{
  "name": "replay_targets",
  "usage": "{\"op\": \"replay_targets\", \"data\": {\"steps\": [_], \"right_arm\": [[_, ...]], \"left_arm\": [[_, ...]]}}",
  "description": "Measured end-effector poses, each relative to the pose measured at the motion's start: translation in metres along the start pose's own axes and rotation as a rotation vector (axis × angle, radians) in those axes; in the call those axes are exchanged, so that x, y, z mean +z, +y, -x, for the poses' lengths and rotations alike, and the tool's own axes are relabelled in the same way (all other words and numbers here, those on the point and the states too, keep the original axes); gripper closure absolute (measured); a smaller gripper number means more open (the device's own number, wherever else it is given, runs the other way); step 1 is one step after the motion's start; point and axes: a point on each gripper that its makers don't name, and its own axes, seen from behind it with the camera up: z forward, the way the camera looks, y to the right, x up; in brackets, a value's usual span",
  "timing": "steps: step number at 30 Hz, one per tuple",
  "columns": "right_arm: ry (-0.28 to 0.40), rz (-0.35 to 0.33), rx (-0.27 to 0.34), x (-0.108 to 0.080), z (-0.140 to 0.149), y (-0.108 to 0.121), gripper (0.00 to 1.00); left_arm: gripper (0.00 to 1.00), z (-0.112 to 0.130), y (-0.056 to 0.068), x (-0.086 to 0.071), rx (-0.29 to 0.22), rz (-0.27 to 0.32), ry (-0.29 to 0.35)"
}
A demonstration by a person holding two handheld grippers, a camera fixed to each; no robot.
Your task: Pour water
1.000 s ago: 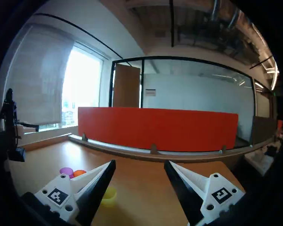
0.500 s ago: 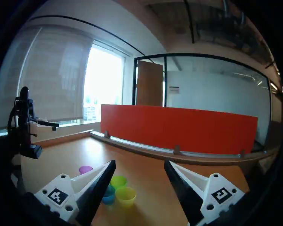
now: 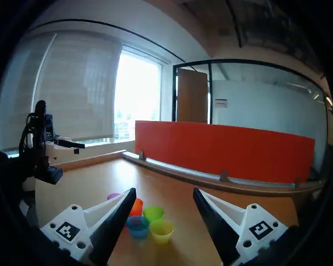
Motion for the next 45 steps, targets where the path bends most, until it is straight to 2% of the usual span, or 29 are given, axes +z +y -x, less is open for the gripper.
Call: {"op": "replay_targets", "data": {"steps": [5,14,20,27,35,45], "right_arm": [[-0.004,-0.021,0.008,0.003,-0.001,-0.003,0.01],[-0.027,-0.105,-0.018,0.007,0.006,-0.017,0.01],[-0.073,-0.153,-0.052,0.01,0.017,-0.024,0.01],[-0.112,-0.201,-0.076,0.013,0.028,-0.033,0.01],[-0.168,-0.242,-0.112,0.017,0.044,-0.04,0.01],[-0.229,-0.282,-0.135,0.025,0.065,-0.045,0.01]], "left_arm": [[0.14,0.004,0.001,0.002,0.007,0.015,-0.01],[0.14,0.005,0.009,0.005,0.03,0.072,-0.026],[0.14,0.013,0.012,0.009,0.062,0.109,-0.059],[0.14,0.016,0.01,0.015,0.053,0.14,-0.08],[0.14,0.019,0.006,0.023,0.096,0.154,-0.113],[0.14,0.024,0.016,0.034,0.127,0.199,-0.141]]}}
